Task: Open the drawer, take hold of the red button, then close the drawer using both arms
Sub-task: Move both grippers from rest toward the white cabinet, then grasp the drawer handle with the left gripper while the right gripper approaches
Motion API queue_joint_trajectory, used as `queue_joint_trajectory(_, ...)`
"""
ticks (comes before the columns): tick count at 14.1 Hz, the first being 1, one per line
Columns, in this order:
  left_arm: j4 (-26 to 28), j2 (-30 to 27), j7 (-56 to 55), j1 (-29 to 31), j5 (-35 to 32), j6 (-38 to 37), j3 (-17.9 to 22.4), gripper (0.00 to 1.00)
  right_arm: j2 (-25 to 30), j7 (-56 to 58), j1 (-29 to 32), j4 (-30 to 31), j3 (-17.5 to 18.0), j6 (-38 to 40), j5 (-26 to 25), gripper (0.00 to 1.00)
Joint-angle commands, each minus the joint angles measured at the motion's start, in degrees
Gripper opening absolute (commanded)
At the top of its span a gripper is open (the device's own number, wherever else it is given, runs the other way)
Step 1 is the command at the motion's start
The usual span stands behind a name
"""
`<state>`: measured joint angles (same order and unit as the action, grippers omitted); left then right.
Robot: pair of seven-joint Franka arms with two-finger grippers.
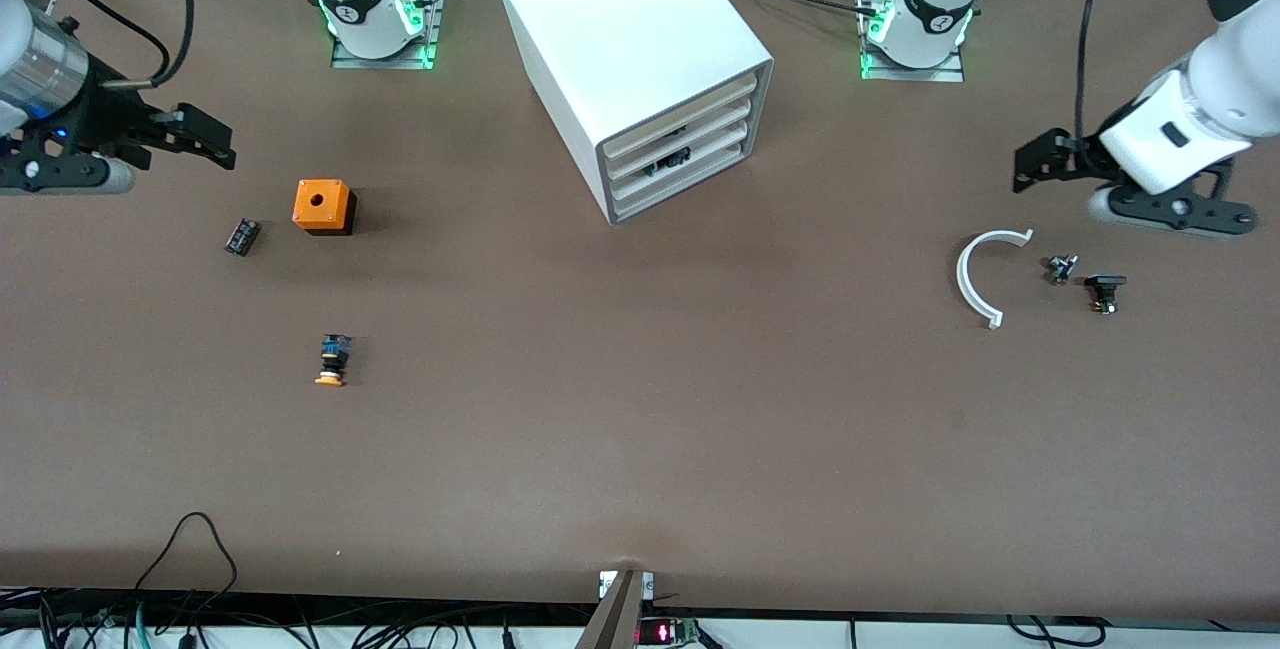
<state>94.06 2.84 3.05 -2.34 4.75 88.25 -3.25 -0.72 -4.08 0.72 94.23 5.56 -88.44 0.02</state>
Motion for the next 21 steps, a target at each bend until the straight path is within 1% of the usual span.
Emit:
queue_joint_trajectory(1,-2.7,3.4,1.8,-0.2,6.1,-3.8,0.1,1.00,-2.1,0.9,0.2,-0.5,0.8,0.7,0.1,0.99)
queue_joint_trajectory(3,-2.7,4.3,1.8,-0.3,8.8,-4.1,0.0,1.00,-4.4,0.1,-0.8,-0.4,0.8,-1.8,0.1,0.99)
queue_joint_trajectory(5,-2.4,6.1,2.0,-0.3,12.9,-5.8,-0.2,1.00,-7.1,-0.3,-1.4,0.1,0.8,-5.9,0.2,0.99)
queue_joint_trajectory(8,-1.4,8.7,2.1,-0.6,20.4,-7.7,-0.3,1.00,-10.9,-8.1,-4.7,0.1,0.7,-9.8,0.0,0.99)
queue_joint_trajectory(10,-0.9,10.2,2.2,-2.1,22.4,-7.0,-0.7,1.00,-12.8,-11.9,-6.1,0.0,0.8,-11.8,0.0,0.99)
queue_joint_trajectory(12,0.0,11.7,2.8,-2.4,25.4,-6.3,-2.2,1.00,-14.2,-17.9,-9.4,0.0,0.7,-14.2,-0.4,0.99)
queue_joint_trajectory(14,4.2,12.1,8.0,-2.5,29.4,-2.8,-2.5,1.00,-15.8,-25.8,-13.4,-0.3,0.7,-15.9,-0.9,0.99)
queue_joint_trajectory(16,7.5,15.4,19.9,-2.4,35.6,-0.8,-2.5,1.00,-16.4,-32.0,-16.8,-0.8,0.7,-16.9,-0.9,0.99)
queue_joint_trajectory(17,9.9,15.9,22.9,-2.4,39.0,1.5,-2.5,1.00,-16.5,-34.6,-18.1,-1.3,0.7,-16.9,-0.8,0.99)
queue_joint_trajectory(18,13.6,14.9,23.6,-2.6,43.4,5.8,-3.0,1.00,-16.7,-37.2,-19.3,-1.4,0.7,-17.0,-0.8,0.99)
queue_joint_trajectory(20,22.2,12.2,24.3,-2.1,52.9,16.7,-8.5,1.00,-17.9,-42.3,-21.1,-2.8,0.7,-17.2,-0.4,0.99)
queue_joint_trajectory(21,26.0,11.1,24.4,-2.1,57.1,22.1,-11.2,1.00,-19.1,-44.4,-21.5,-5.0,0.7,-17.1,0.0,0.99)
